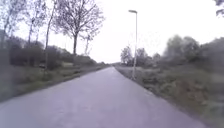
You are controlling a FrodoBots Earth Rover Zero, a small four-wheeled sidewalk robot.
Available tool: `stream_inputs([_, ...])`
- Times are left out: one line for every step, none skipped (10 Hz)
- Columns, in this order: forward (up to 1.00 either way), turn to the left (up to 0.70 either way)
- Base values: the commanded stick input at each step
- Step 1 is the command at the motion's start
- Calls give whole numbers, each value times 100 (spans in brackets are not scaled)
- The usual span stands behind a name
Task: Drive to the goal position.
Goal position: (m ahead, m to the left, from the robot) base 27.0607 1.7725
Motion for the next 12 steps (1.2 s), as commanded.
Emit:
stream_inputs([100,0])
stream_inputs([100,0])
stream_inputs([100,0])
stream_inputs([100,0])
stream_inputs([100,0])
stream_inputs([100,27])
stream_inputs([100,40])
stream_inputs([100,30])
stream_inputs([100,7])
stream_inputs([100,0])
stream_inputs([100,0])
stream_inputs([100,0])
